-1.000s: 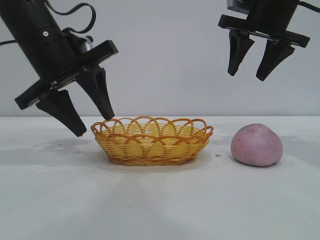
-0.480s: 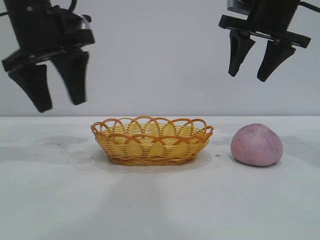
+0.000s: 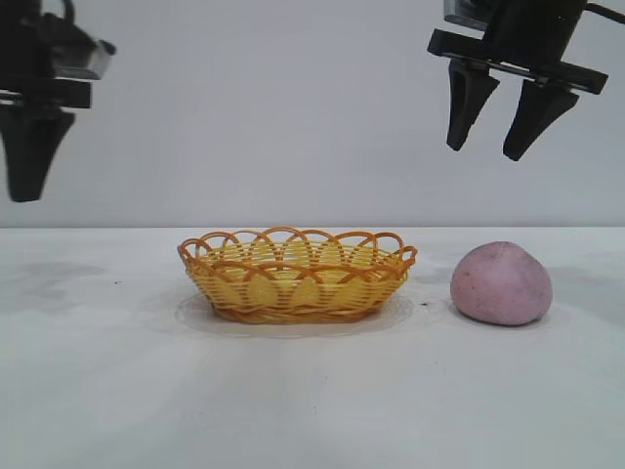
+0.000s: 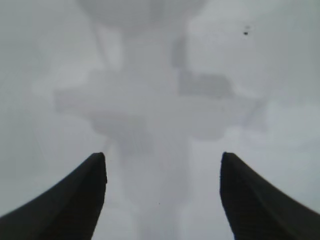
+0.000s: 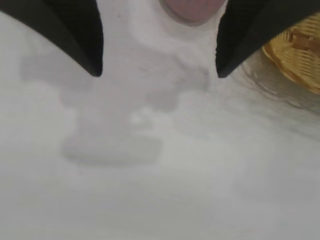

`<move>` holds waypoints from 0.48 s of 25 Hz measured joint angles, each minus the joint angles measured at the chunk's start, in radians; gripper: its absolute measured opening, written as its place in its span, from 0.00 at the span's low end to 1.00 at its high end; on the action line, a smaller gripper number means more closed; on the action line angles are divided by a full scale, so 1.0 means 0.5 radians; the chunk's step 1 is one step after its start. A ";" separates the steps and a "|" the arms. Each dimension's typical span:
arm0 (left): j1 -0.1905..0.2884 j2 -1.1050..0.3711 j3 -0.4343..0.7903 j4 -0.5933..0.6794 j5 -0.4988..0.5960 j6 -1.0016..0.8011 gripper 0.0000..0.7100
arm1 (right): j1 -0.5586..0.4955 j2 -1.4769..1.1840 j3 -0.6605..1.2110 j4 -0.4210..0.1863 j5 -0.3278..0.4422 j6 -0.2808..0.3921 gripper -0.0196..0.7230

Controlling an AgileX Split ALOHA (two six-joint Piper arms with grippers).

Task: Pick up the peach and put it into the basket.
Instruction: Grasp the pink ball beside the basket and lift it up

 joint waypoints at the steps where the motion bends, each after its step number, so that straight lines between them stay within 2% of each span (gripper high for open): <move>1: 0.053 0.000 0.000 -0.010 0.029 0.000 0.65 | 0.000 0.000 0.000 0.000 0.009 0.000 0.59; 6: 0.260 -0.030 0.009 -0.098 0.163 0.007 0.65 | 0.000 0.000 0.000 0.000 0.017 0.000 0.59; 9: 0.320 -0.152 0.098 -0.102 0.159 0.007 0.65 | 0.000 0.000 0.000 0.000 0.021 0.000 0.59; 12: 0.336 -0.353 0.264 -0.098 0.123 -0.008 0.65 | 0.000 0.000 0.000 -0.001 0.021 0.000 0.59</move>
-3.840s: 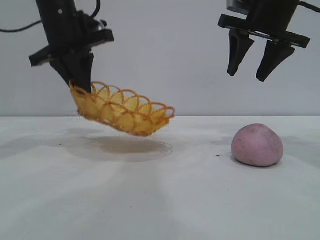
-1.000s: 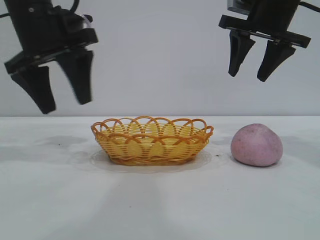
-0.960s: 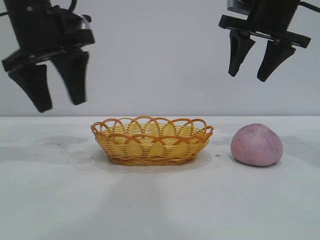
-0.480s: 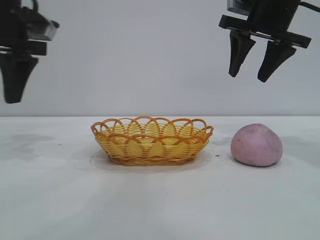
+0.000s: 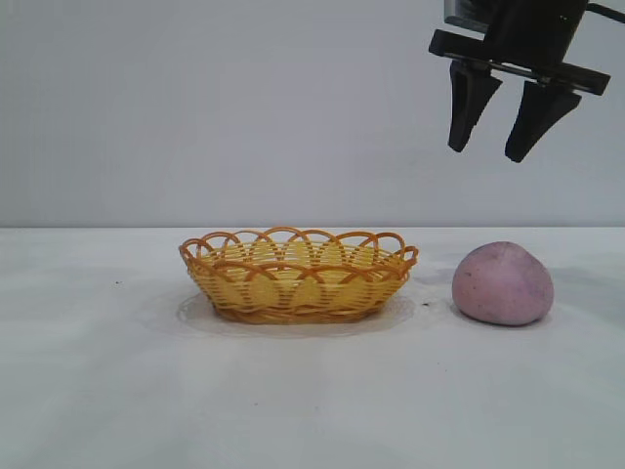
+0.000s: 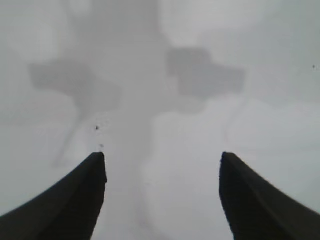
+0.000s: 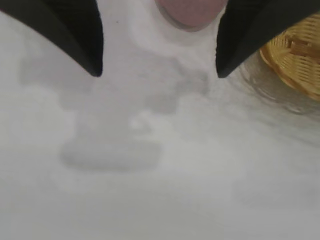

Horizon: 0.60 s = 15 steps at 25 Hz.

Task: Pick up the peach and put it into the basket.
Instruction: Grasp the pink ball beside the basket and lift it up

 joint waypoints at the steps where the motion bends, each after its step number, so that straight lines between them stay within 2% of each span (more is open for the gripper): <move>1: 0.004 -0.082 0.069 0.000 -0.021 -0.014 0.65 | 0.000 0.000 0.000 0.000 0.000 0.000 0.59; 8: 0.004 -0.759 0.699 -0.125 -0.242 -0.026 0.65 | 0.000 0.000 0.000 -0.003 0.000 -0.002 0.59; 15: 0.004 -1.600 1.269 -0.155 -0.264 -0.030 0.65 | 0.000 0.000 0.000 -0.003 0.000 -0.006 0.59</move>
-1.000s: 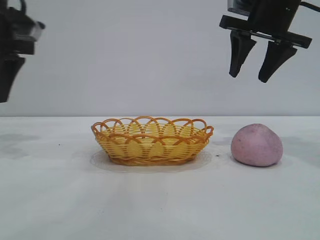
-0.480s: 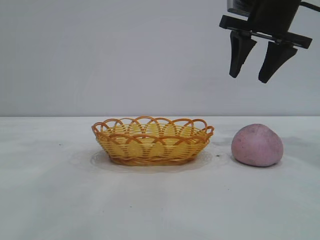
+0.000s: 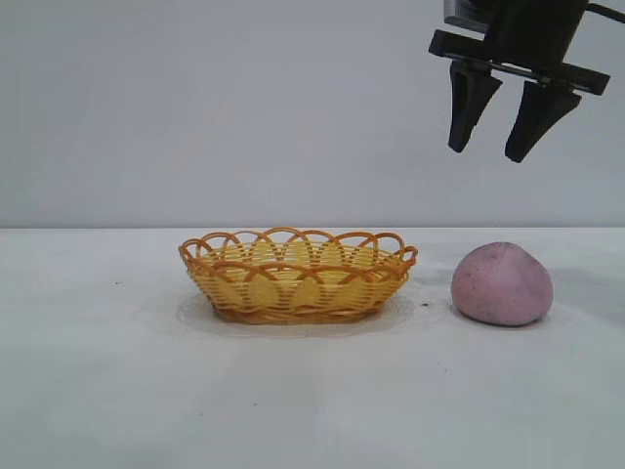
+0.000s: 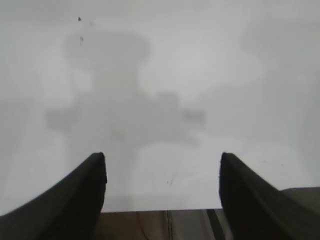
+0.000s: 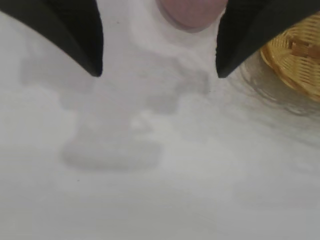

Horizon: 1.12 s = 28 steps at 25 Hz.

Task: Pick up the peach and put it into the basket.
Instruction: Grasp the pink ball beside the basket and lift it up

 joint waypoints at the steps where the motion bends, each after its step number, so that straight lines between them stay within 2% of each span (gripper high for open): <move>1: 0.000 -0.118 0.055 -0.004 0.004 0.000 0.65 | 0.000 0.000 0.000 0.000 0.000 0.000 0.59; 7: 0.000 -0.953 0.273 -0.020 0.192 -0.003 0.65 | 0.000 0.000 0.000 -0.001 0.006 -0.008 0.59; 14: 0.000 -1.622 0.283 -0.020 0.256 -0.003 0.65 | 0.000 0.000 0.000 -0.019 0.077 -0.008 0.59; 21: 0.000 -1.940 0.412 -0.016 0.227 -0.003 0.65 | 0.000 -0.025 0.000 -0.106 0.176 -0.011 0.59; 28: 0.000 -2.010 0.463 -0.009 0.162 -0.003 0.65 | 0.000 -0.171 0.000 -0.176 0.290 -0.011 0.59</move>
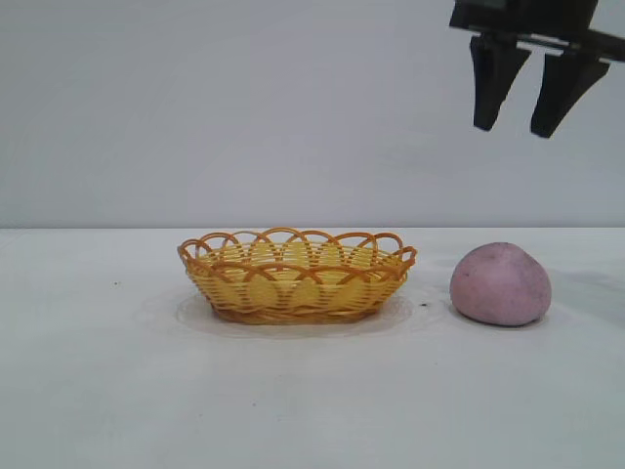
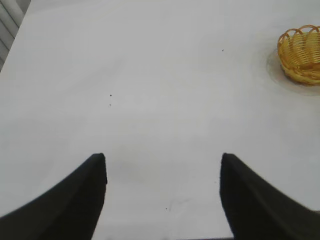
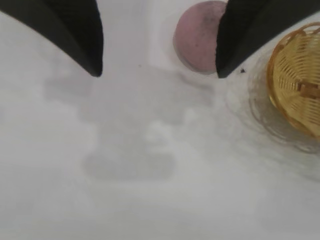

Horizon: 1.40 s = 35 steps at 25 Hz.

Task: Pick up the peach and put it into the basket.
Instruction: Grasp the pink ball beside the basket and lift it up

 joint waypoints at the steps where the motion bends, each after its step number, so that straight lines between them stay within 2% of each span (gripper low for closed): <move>1: 0.000 0.000 0.000 0.000 -0.003 0.000 0.65 | 0.000 -0.014 0.000 -0.004 0.028 0.000 0.59; 10: 0.000 -0.004 0.000 0.000 -0.012 0.000 0.65 | 0.000 -0.031 0.000 -0.014 0.296 0.004 0.59; 12: 0.000 -0.004 0.000 0.000 -0.012 0.000 0.65 | 0.000 -0.031 0.000 -0.014 0.310 0.004 0.59; 13: 0.000 -0.004 0.000 0.000 -0.012 0.000 0.65 | 0.000 -0.031 0.000 -0.014 0.313 0.004 0.52; 14: 0.000 -0.004 0.000 0.000 -0.012 0.000 0.65 | 0.000 -0.031 0.000 -0.014 0.314 0.004 0.50; 20: 0.000 -0.004 0.000 0.000 -0.012 0.000 0.65 | 0.000 -0.031 0.004 0.046 0.318 0.004 0.52; 28: 0.000 -0.004 0.000 0.000 -0.012 0.000 0.65 | 0.004 -0.014 0.190 0.116 0.314 0.004 0.52; 35: 0.000 -0.004 0.000 0.000 -0.012 0.000 0.65 | 0.133 0.159 0.215 0.128 0.285 -0.011 0.52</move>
